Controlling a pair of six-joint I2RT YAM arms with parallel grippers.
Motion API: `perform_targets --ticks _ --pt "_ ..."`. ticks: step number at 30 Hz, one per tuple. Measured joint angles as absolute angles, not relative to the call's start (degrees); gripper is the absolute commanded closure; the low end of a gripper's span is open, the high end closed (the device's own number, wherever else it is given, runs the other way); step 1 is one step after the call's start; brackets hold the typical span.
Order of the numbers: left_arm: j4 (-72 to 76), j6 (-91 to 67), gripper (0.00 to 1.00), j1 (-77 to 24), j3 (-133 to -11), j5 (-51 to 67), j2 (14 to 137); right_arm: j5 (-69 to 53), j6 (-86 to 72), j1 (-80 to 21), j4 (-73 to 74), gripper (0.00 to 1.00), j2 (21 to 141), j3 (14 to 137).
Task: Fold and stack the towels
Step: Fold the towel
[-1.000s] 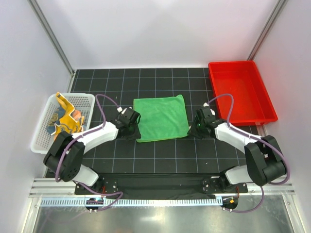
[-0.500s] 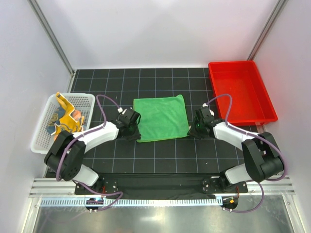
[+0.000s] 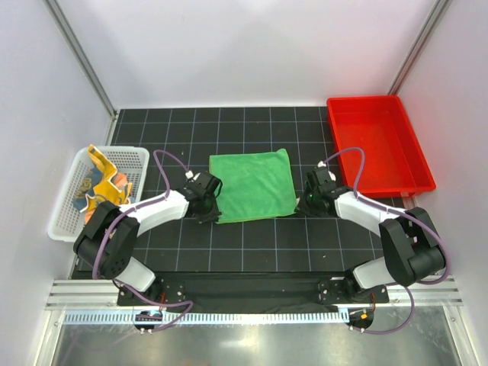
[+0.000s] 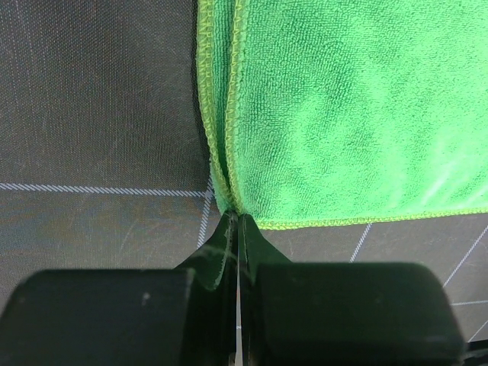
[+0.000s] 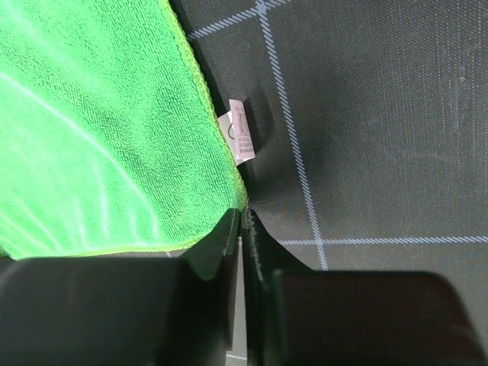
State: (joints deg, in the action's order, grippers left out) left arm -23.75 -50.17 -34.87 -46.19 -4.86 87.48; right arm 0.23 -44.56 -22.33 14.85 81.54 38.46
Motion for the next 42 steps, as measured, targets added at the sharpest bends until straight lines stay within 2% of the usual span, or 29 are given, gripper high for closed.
perform_targets --ticks 1,16,17,20,31,35,38,42 --pt "-23.8 -50.2 1.0 -34.9 -46.3 -4.9 87.5 0.2 -44.5 -22.3 14.7 0.99 81.5 38.5" --pt "-25.5 -50.1 1.0 -34.9 -48.6 -4.7 87.5 0.1 -44.6 -22.3 14.5 0.99 81.5 38.5" --pt "-25.6 -50.1 0.91 -34.9 -48.6 -4.7 87.5 0.1 -44.6 -22.3 14.6 0.99 81.5 38.5" --pt "-26.0 -50.1 0.8 -34.9 -48.6 -4.7 87.5 0.1 -44.6 -22.3 14.6 0.99 81.5 38.5" --pt "-26.5 -50.1 0.75 -34.9 -48.6 -4.7 87.5 0.1 -44.6 -22.3 14.5 0.99 81.5 38.5" --pt "-26.5 -50.1 0.75 -34.9 -48.7 -4.9 87.5 0.1 -44.6 -22.3 14.5 0.99 81.5 38.5" --pt "-26.5 -50.1 0.79 -34.9 -48.9 -4.9 87.5 -0.2 -44.6 -22.3 14.5 0.99 81.5 38.5" --pt "-26.6 -50.2 0.9 -34.9 -49.3 -4.9 87.5 -0.8 -44.6 -22.3 14.3 0.99 81.5 38.5"
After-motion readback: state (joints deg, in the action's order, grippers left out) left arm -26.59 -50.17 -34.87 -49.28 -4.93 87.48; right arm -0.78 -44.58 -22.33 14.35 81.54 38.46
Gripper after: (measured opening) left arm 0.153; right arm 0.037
